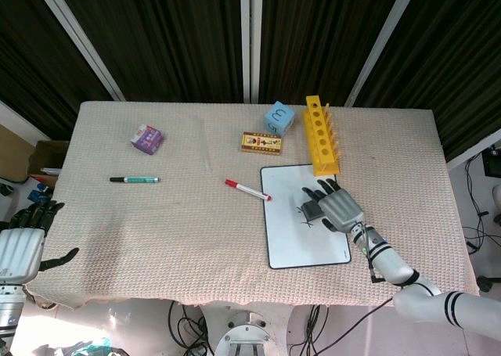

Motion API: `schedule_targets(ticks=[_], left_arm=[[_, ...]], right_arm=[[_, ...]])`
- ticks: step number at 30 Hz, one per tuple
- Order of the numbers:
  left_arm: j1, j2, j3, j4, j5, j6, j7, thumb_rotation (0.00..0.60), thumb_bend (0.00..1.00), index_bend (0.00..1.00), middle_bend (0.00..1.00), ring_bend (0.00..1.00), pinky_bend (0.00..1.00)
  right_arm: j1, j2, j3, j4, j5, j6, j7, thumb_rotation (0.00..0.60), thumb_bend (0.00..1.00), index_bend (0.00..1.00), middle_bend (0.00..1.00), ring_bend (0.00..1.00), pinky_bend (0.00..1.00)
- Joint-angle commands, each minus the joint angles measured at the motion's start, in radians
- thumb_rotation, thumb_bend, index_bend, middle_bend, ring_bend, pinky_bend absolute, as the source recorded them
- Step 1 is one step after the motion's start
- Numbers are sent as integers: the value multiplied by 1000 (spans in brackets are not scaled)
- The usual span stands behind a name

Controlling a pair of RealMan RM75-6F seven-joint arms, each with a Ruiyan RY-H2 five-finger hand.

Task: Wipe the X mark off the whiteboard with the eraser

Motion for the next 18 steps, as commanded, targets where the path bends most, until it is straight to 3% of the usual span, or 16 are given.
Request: schedule_targets(ticks=[1, 9, 18], left_arm=[[0, 1, -1, 1, -1, 0, -3, 443, 119, 174, 147, 125, 200], [-1, -6, 2, 12, -5, -10, -10, 442, 119, 174, 147, 125, 200], [2, -7, 2, 21, -8, -8, -21, 447, 119, 174, 147, 125, 200]], right_arm=[[-3, -9, 0, 10, -6, 11, -6, 600, 291, 60, 255, 105, 148], [-10, -27, -3, 30, -3, 23, -23, 600, 313, 128, 294, 180, 221], [-25, -63, -3, 75, -51, 78, -13, 600, 334, 409, 341, 265, 337]])
